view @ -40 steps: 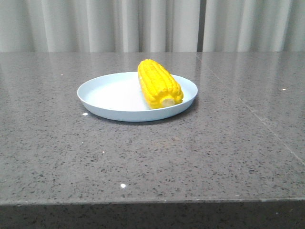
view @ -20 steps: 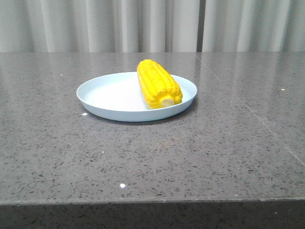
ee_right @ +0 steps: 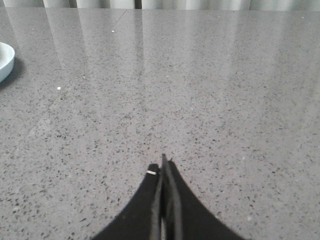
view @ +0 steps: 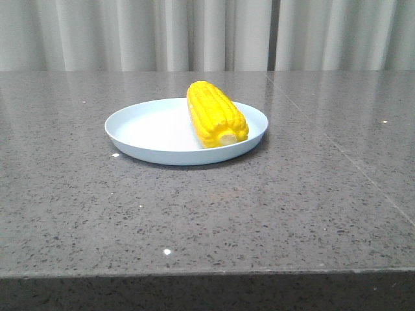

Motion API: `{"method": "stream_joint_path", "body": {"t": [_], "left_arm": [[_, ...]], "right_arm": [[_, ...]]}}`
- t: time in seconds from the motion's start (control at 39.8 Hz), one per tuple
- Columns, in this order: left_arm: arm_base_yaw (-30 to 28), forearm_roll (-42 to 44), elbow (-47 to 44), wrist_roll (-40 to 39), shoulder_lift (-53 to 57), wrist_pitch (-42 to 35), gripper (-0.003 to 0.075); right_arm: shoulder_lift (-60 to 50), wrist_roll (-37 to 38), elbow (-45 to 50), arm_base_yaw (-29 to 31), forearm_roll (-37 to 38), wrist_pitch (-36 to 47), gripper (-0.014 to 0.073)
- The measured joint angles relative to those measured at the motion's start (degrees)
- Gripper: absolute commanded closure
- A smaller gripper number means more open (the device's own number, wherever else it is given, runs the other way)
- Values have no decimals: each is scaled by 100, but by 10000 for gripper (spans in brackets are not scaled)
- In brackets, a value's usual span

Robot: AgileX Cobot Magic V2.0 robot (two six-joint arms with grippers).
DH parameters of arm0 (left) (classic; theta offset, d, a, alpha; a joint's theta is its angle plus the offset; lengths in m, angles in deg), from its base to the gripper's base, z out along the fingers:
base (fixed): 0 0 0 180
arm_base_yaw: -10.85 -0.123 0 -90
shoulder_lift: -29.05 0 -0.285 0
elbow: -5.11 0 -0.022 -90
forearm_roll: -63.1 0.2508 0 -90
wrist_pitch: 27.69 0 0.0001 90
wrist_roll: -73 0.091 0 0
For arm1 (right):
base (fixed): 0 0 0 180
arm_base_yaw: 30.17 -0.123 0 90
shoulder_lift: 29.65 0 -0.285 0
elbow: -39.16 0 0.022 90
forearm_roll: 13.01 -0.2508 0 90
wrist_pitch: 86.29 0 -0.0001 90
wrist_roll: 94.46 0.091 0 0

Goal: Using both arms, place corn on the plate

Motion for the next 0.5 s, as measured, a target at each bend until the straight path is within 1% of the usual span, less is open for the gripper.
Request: {"method": "stream_joint_path", "body": {"t": [0.5], "left_arm": [[0,0,0,0,0,0,741]], "right_arm": [[0,-9,0,0,-13,-38,655]]}}
